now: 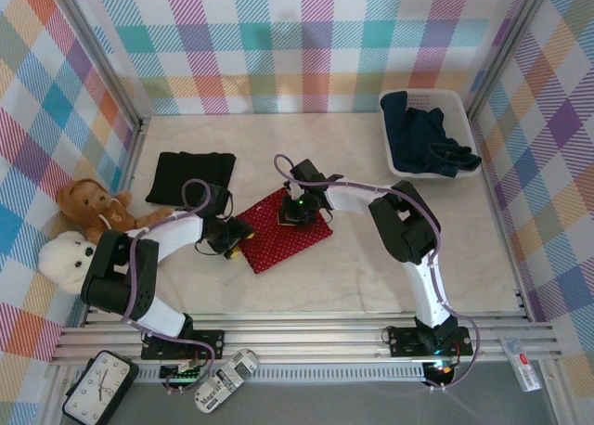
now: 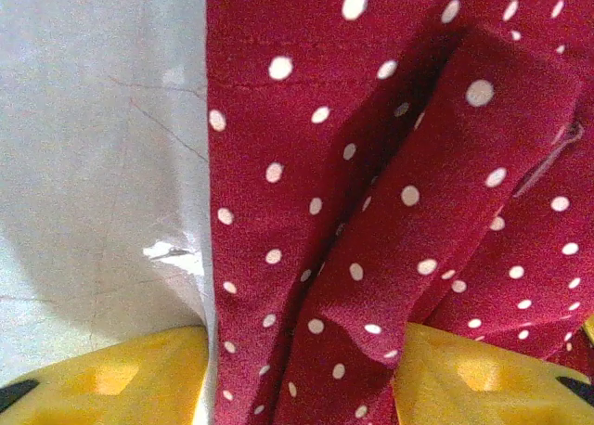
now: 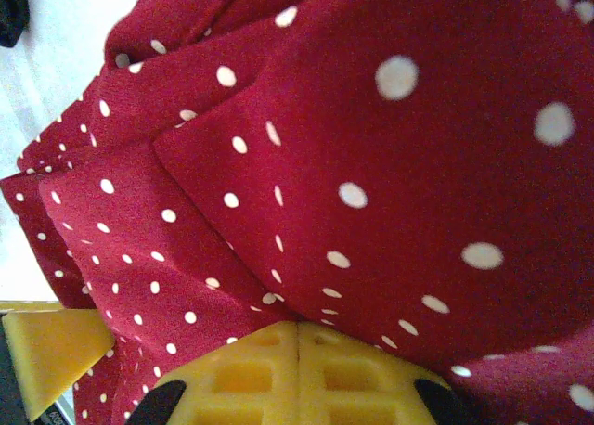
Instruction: Fold and stack the skirts
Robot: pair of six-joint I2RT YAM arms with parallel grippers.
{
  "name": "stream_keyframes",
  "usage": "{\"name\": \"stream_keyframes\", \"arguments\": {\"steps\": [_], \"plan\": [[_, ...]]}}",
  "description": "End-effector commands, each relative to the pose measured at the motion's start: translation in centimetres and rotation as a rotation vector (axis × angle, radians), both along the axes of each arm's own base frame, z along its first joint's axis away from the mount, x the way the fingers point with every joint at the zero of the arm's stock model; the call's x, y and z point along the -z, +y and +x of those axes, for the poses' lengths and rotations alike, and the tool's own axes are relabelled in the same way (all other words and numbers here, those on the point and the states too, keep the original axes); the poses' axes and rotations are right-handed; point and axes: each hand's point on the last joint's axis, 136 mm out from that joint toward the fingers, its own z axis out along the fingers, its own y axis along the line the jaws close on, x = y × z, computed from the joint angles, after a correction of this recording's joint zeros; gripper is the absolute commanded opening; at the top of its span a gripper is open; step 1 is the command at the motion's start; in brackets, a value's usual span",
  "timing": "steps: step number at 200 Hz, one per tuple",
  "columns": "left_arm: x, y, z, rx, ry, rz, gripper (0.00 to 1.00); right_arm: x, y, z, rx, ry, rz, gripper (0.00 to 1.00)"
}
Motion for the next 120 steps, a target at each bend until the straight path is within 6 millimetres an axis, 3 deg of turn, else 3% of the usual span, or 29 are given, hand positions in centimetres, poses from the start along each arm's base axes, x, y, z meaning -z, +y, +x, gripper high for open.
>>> {"name": "stream_keyframes", "arguments": {"steps": [1, 23, 47, 70, 89, 115, 120], "plan": [[0.5, 0.3, -0.4, 0.018, 0.039, 0.058, 0.50, 2.7, -1.7, -1.3, 0.019, 0.058, -0.091, 0.00], [0.6, -0.5, 0.1, 0.040, 0.017, 0.025, 0.33, 2.8, -1.7, -1.3, 0.019, 0.058, -0.092, 0.00], [-0.9, -1.8, 2.0, 0.105, -0.076, -0.010, 0.20, 2.7, -1.7, -1.2, 0.023, 0.055, -0.090, 0.00], [-2.1, -0.4, 2.3, 0.149, -0.081, 0.113, 0.05, 2.0, -1.5, -1.1, 0.028, 0.045, -0.069, 0.00], [-2.9, 1.0, 1.8, 0.175, -0.074, 0.200, 0.00, -0.5, -1.1, -0.5, 0.033, 0.000, 0.010, 0.00], [-4.0, 1.5, 2.5, 0.276, -0.102, 0.291, 0.00, -5.4, -1.9, 2.0, 0.113, -0.080, 0.136, 0.40], [-4.3, 1.7, 2.9, 0.297, -0.107, 0.319, 0.00, -6.2, -2.3, 2.5, 0.136, -0.092, 0.148, 0.60]]}}
